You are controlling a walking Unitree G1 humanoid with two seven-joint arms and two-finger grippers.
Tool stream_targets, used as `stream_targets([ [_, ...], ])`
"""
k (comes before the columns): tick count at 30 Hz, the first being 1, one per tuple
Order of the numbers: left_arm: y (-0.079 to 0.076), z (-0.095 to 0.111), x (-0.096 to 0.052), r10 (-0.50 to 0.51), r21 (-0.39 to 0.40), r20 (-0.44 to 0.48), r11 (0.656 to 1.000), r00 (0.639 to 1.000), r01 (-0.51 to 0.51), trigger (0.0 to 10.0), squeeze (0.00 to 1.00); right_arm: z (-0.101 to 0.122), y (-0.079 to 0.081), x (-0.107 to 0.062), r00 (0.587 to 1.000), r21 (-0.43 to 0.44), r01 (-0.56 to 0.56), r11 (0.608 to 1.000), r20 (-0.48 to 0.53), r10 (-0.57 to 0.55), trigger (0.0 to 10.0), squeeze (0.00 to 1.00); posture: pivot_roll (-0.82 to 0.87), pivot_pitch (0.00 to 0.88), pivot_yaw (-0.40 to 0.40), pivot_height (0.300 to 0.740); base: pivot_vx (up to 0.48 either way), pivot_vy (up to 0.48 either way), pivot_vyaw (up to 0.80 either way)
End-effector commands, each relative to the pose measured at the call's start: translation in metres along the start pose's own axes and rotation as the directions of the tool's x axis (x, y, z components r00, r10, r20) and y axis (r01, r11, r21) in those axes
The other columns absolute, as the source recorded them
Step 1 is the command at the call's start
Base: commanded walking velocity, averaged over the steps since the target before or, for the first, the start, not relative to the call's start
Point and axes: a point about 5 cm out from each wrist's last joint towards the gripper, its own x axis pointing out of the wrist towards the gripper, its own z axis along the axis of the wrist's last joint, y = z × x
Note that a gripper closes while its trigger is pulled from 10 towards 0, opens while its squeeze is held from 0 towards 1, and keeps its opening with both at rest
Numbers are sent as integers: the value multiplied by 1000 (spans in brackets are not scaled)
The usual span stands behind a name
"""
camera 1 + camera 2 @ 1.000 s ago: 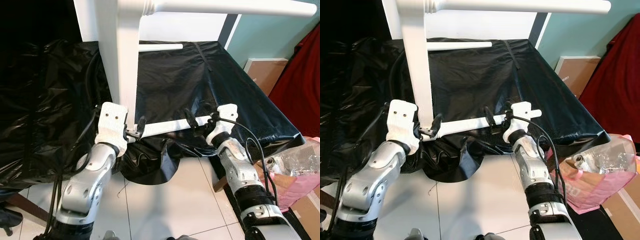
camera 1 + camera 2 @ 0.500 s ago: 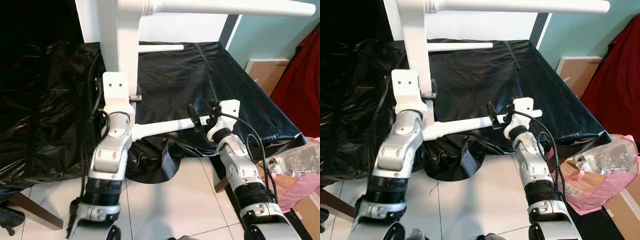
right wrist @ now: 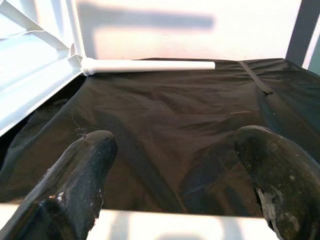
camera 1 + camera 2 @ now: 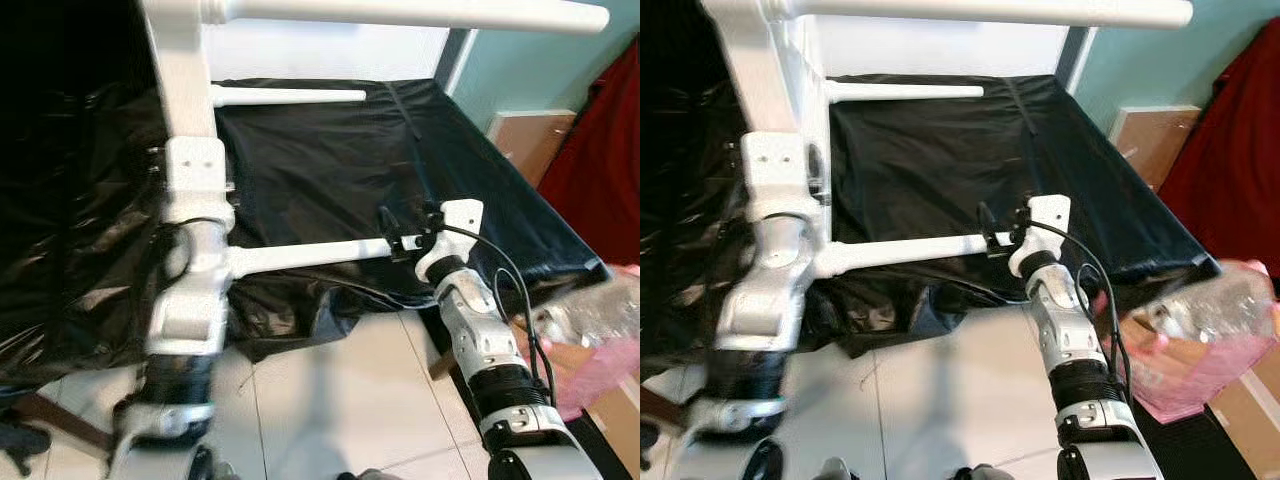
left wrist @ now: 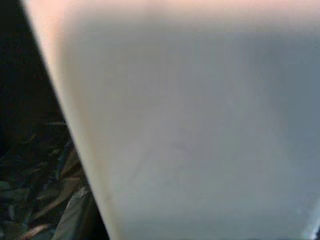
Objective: Building children table
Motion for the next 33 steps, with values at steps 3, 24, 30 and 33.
stream_targets([
  [3,41,11,-4,157,49,39,986,987,-158,0,0,-3,-4,0,1000,-2,7,1000,-16,-7,10000,0,56,82,-97,740,0,0,0],
  [24,93,32,-9,156,46,82,986,984,-160,10000,0,-6,7,10,998,10,-51,999,-29,51,10000,0,111,77,-124,740,0,0,0],
  [30,73,19,-9,-18,28,48,999,999,16,10000,1000,-7,8,11,998,11,-55,998,-32,55,10000,0,110,77,-121,740,0,0,0],
  [33,64,14,-12,-84,21,40,996,996,83,10000,1000,-8,8,11,998,11,-57,998,-34,57,10000,0,107,76,-118,740,0,0,0],
])
